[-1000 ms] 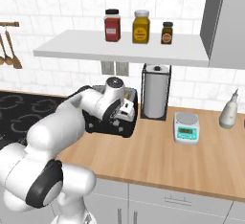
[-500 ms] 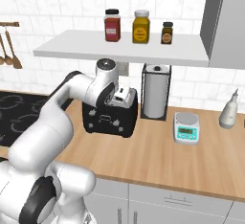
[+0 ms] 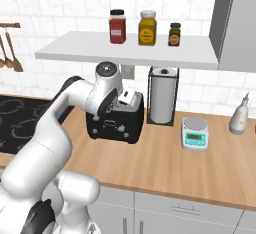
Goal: Start the toaster. Once the lever pops up, take the bread to the plate on the dining counter.
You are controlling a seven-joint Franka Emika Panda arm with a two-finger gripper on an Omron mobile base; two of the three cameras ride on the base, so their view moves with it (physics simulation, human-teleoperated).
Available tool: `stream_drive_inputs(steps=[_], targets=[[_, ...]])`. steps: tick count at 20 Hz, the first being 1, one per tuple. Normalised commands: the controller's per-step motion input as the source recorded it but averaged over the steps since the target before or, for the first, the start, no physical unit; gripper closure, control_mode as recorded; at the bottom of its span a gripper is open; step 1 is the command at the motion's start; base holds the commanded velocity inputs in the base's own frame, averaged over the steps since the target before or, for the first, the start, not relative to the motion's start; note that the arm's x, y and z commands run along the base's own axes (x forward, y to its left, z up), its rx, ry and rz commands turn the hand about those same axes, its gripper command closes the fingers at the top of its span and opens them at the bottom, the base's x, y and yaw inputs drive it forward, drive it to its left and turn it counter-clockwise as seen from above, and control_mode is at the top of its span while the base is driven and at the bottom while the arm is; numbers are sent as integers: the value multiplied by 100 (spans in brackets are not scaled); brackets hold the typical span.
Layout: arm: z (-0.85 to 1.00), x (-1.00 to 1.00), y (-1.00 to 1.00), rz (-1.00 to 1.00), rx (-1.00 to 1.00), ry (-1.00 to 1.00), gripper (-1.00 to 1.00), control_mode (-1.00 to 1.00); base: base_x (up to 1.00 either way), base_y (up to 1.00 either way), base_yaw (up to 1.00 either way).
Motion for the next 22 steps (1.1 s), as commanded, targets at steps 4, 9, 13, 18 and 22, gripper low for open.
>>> stream_drive_inputs(steps=[4, 9, 13, 18, 22], targets=[[3, 0, -3, -2, -3, -27, -100, -100, 0, 0, 0], [17, 0, -5, -2, -3, -10, -100, -100, 0, 0, 0], [26, 0, -2, 0, 0, 0, -100, -100, 0, 0, 0], [4, 0, -3, 0, 0, 0, -100, -100, 0, 0, 0], [0, 0, 0, 0, 0, 0, -100, -100, 0, 0, 0]])
